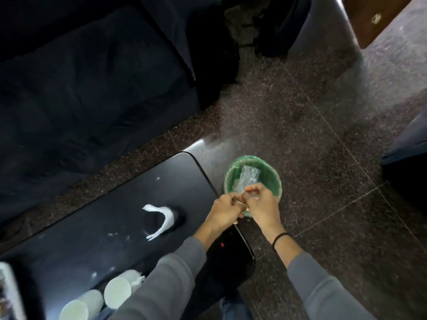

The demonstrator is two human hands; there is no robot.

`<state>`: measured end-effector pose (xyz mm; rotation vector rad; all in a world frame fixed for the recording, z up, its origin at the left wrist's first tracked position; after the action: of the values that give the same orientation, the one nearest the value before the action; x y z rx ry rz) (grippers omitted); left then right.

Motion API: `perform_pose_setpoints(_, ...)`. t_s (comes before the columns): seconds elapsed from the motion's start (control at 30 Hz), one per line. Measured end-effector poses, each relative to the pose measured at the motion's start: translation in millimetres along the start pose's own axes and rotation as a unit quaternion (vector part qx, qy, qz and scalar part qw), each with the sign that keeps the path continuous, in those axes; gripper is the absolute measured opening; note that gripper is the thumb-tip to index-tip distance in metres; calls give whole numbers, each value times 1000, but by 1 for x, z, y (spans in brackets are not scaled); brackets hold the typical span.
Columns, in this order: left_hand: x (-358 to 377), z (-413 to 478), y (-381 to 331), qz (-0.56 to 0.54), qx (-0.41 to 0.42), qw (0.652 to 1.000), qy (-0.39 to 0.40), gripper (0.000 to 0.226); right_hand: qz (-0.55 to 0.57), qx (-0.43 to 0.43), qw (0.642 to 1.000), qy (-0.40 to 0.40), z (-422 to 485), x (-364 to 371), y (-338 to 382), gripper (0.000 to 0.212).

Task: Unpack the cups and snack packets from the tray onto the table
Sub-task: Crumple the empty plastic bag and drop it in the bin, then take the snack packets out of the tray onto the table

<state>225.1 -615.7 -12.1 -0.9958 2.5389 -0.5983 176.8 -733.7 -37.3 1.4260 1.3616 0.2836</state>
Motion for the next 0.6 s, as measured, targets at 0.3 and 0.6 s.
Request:
perform_pose_setpoints(0.3,-118,-124,93,-52,79,995,-43,15,29,-77,997,10,-141,86,98,5)
perform_pose_setpoints(0.6,-257,-222,270,-113,77,982,-128,18,-10,-134,986,96,-284,258,156,9)
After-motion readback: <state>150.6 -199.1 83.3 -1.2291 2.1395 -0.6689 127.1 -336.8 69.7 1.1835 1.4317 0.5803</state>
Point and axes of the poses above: each hand's wrist, its own z-axis towards the middle knuckle, its own x-axis out of the palm, y = z × x, the point moved 1 cm from there along z, towards the middle knuckle, and after that the axes turned 8 degrees about -x, right-handed, at the moved point
